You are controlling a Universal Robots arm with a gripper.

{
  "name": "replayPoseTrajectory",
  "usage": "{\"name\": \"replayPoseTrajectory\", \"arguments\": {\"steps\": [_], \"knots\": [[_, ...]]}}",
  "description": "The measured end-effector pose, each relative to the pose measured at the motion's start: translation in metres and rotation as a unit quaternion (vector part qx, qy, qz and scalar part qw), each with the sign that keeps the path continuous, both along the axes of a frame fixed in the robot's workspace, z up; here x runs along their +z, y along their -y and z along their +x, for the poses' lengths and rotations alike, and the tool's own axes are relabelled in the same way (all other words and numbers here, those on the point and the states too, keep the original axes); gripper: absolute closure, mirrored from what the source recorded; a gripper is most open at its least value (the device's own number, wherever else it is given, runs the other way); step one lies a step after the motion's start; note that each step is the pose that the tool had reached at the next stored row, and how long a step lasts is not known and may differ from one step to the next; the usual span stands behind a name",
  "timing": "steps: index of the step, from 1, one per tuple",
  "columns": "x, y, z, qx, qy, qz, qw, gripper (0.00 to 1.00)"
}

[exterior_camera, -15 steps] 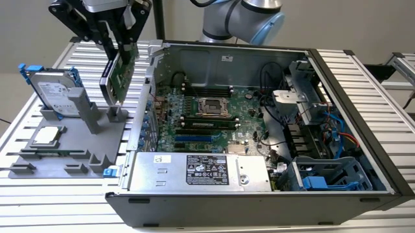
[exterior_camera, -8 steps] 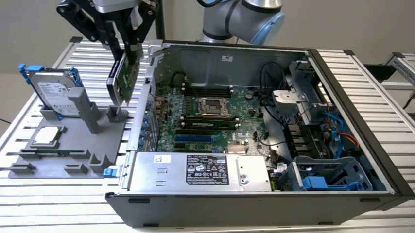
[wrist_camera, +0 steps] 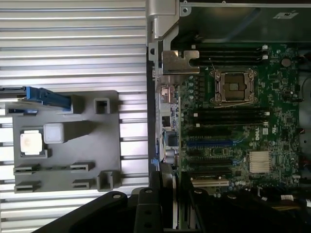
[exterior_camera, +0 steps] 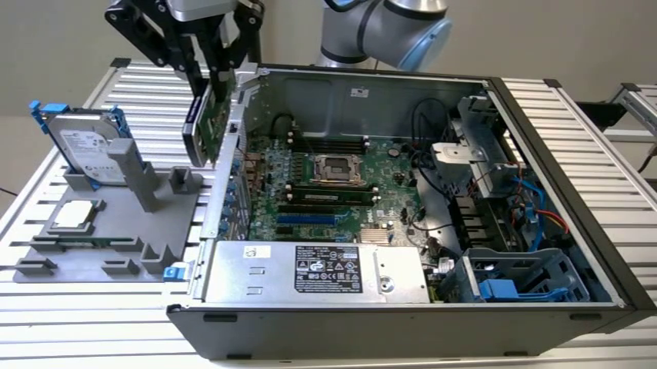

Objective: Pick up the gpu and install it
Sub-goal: 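Pick up the gpu and move the gpu toward the slot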

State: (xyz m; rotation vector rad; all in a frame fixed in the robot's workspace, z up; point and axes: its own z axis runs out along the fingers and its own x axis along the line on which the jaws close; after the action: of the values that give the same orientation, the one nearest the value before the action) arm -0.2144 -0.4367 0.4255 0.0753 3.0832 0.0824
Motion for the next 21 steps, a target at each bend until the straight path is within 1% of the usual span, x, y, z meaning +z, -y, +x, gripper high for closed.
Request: {"name": "replayPoseTrajectory", "arguments": {"steps": [21], "knots": [[0.0000,0.0000,0.0297,0.000,0.0000,0.0000,1.0000,1.00]]}}
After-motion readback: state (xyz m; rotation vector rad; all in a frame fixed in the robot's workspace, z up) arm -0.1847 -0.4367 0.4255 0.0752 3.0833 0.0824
